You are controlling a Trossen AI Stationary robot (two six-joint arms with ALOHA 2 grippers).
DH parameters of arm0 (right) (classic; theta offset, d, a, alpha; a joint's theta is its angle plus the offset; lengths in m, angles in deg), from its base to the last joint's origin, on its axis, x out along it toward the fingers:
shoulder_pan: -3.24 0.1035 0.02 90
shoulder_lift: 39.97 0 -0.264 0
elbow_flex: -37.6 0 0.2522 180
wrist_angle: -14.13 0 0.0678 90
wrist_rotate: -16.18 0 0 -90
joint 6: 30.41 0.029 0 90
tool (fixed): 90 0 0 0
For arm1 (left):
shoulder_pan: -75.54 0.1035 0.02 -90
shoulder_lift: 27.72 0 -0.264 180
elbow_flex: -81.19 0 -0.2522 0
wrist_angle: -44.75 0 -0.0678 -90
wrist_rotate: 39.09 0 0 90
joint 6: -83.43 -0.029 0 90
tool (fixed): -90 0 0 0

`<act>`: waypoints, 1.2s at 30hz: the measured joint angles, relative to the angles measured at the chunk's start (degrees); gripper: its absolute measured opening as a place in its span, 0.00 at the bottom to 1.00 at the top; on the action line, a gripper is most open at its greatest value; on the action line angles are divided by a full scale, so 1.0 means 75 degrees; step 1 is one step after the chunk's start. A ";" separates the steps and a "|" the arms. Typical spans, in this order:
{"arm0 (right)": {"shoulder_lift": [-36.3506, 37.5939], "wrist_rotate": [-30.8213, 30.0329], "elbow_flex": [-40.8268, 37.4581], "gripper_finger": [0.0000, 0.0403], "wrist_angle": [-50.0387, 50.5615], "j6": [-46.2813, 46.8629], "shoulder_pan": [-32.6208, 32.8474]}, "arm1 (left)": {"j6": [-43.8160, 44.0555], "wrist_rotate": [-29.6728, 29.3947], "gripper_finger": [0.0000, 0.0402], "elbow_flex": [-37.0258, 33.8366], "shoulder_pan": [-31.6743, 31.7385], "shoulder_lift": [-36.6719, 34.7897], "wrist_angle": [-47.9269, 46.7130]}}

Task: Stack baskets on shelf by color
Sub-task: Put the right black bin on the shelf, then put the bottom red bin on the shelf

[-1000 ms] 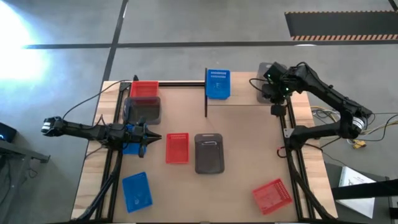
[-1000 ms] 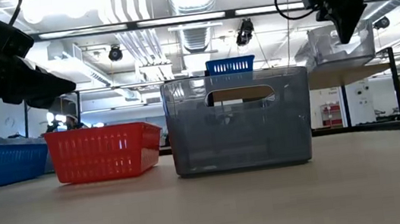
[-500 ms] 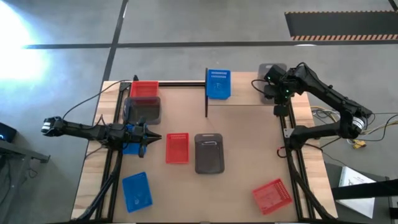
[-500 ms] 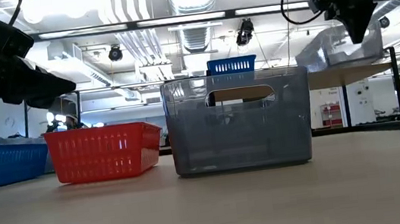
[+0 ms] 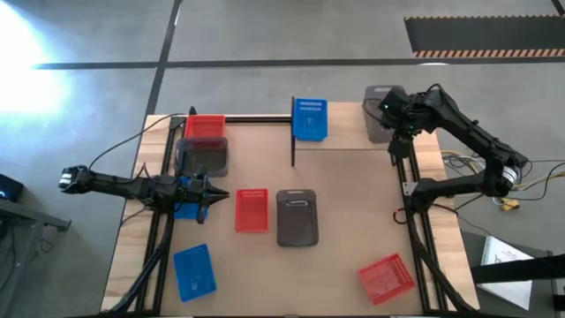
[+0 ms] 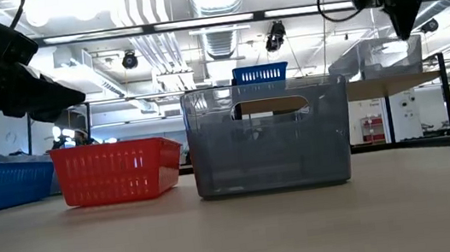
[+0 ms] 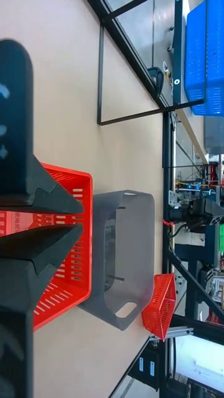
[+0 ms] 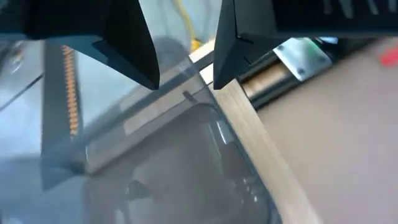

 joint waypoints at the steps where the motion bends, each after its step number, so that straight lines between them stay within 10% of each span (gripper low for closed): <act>1: 0.0026 0.0033 0.0110 0.35 0.0000 0.0369 0.0047 | -0.0003 0.0003 0.06 0.0000 -0.0003 0.0000 -0.0002; 9: 0.0567 0.1443 0.0194 0.29 -0.0020 0.2999 0.1802 | 0.0000 0.0003 0.06 0.0000 0.0000 0.0000 0.0000; 25: -0.0379 0.0887 -0.2531 0.10 -0.4830 1.0286 1.0474 | -0.0001 0.0002 0.06 0.0000 -0.0001 0.0000 -0.0002; 36: -0.2371 0.2708 -0.2402 0.08 -0.6764 1.4355 1.1801 | -0.0003 0.0000 0.06 0.0000 -0.0002 0.0000 0.0001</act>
